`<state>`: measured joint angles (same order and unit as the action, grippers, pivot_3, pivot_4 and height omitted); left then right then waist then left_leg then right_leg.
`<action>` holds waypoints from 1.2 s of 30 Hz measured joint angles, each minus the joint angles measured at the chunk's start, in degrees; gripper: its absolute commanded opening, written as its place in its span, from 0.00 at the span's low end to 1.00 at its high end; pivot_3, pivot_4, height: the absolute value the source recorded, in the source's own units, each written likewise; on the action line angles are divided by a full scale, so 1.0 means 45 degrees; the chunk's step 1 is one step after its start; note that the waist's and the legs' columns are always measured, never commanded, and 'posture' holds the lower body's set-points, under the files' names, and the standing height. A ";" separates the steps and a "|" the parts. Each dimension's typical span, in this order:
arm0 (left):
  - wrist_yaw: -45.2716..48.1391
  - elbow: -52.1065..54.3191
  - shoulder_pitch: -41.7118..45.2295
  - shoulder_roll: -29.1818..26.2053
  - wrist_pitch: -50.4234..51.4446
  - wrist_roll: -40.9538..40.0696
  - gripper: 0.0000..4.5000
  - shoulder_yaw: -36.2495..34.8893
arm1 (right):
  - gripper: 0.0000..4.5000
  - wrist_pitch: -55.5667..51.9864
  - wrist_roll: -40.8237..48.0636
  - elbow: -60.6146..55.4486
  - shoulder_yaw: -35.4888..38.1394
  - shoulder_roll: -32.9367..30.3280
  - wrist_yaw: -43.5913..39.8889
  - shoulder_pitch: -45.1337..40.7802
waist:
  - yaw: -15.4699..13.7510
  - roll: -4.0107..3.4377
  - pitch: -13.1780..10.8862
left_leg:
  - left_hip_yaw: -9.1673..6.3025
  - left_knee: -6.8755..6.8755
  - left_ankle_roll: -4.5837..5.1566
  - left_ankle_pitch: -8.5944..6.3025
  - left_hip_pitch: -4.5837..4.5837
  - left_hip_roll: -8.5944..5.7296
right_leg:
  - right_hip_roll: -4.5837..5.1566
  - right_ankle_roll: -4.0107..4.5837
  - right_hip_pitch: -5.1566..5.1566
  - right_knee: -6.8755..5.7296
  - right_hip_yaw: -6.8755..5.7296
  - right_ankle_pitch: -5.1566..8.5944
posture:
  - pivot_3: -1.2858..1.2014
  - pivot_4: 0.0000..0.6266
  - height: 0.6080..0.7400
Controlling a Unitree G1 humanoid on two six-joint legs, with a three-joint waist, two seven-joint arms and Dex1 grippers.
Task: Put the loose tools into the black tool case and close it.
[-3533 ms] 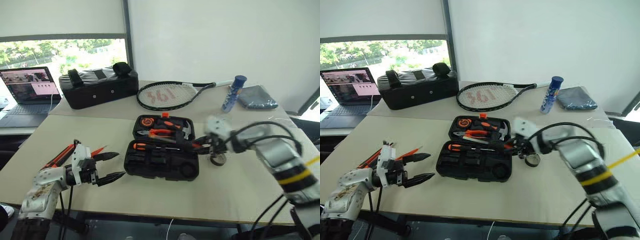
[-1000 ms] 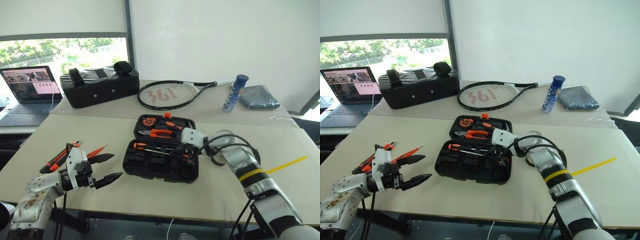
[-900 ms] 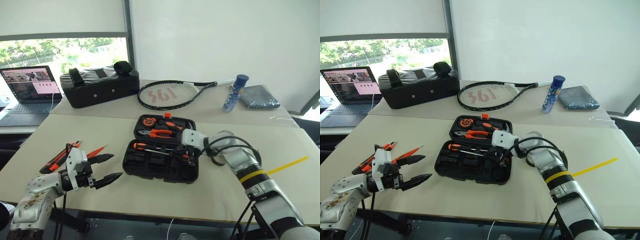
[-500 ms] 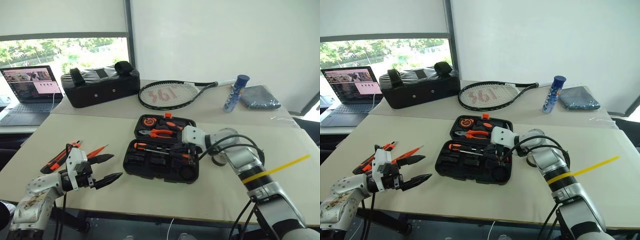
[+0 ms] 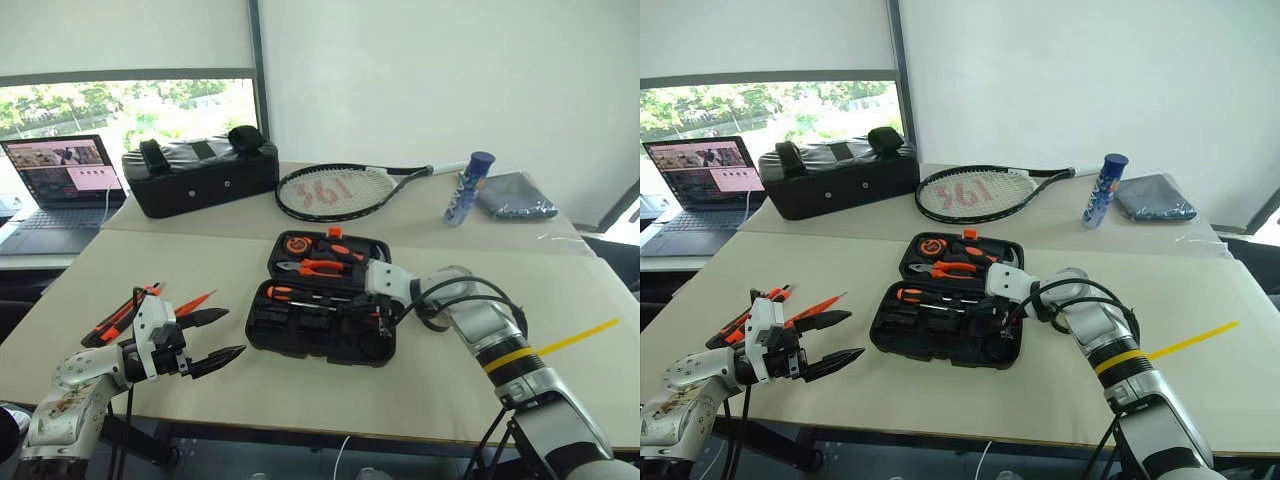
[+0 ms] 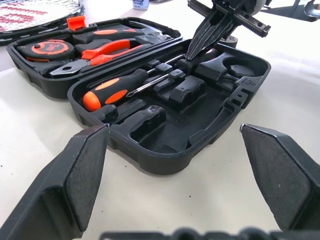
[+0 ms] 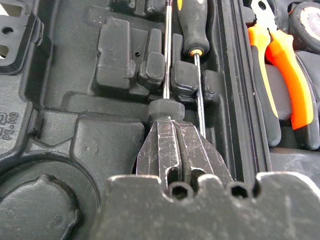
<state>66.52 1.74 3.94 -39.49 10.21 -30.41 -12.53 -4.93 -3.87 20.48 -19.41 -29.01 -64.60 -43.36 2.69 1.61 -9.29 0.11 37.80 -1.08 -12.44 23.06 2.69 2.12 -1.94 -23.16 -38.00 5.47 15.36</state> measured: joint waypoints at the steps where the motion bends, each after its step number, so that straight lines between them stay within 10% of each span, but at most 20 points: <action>1: 0.0000 -0.0001 -0.0001 0.0000 0.0000 0.0005 1.00 0.0000 | 0.01 -0.0004 -0.0024 0.0039 -0.0016 0.0047 0.0031 -0.0005 | 0.0004 0.0001 0.0001 | 0.0001 0.0000 0.0000 0.0000 -0.0007 0.0000 | 0.0000 0.0000 0.0005 -0.0001 0.0001 0.0000 | 0.52 0.24 1.00; 7: -0.0087 0.0030 -0.0099 -0.0001 0.0000 0.0016 1.00 -0.0014 | 0.01 -0.0094 -0.0016 -0.0032 0.0051 0.0316 0.0249 -0.0001 | 0.0200 0.0003 0.0002 | -0.0002 -0.0001 0.0000 0.0000 -0.0031 0.0015 | -0.0021 0.0006 0.0018 -0.0010 0.0005 -0.0003 | 0.52 0.24 1.00; 20: -0.1379 0.0094 -0.5258 0.0371 -0.0912 -0.0148 1.00 -0.4481 | 0.92 0.0219 0.6343 -0.5308 0.6148 -0.1472 -0.1288 0.6608 | 0.0102 0.0015 -0.0030 | 0.0018 -0.0044 -0.0005 -0.0020 0.0028 0.0009 | 0.0031 -0.0008 -0.0005 0.0087 -0.0003 0.0007 | 0.52 0.24 1.00; 28: -0.1903 -0.1409 -0.6539 0.0663 -0.1150 -0.0162 1.00 -0.6026 | 0.96 0.2394 0.7973 -0.6147 0.7217 -0.0744 -0.2545 1.0188 | 0.0006 0.0030 -0.0034 | 0.0046 -0.0037 -0.0012 -0.0016 -0.0041 0.0026 | 0.0022 -0.0011 0.0026 0.0074 0.0011 0.0124 | 0.52 0.24 1.00; 36: -0.2455 -0.0966 -0.2122 -0.1753 0.1269 -0.0155 1.00 -0.4217 | 0.96 0.2892 0.8042 -0.7017 0.7004 -0.0619 -0.1978 1.0149 | -0.0125 0.0062 -0.0040 | 0.0042 -0.0027 -0.0025 -0.0006 -0.0028 0.0019 | 0.0016 -0.0094 0.0022 0.0040 0.0005 0.0087 | 0.52 0.24 1.00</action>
<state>55.48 -2.60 -5.61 -47.37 15.92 -31.11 -31.51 8.09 32.32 -11.09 12.11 -31.79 -73.50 2.31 2.12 1.89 -9.47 0.30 37.68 -1.19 -12.47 22.93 2.78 2.19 -2.36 -23.06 -37.82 5.49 15.76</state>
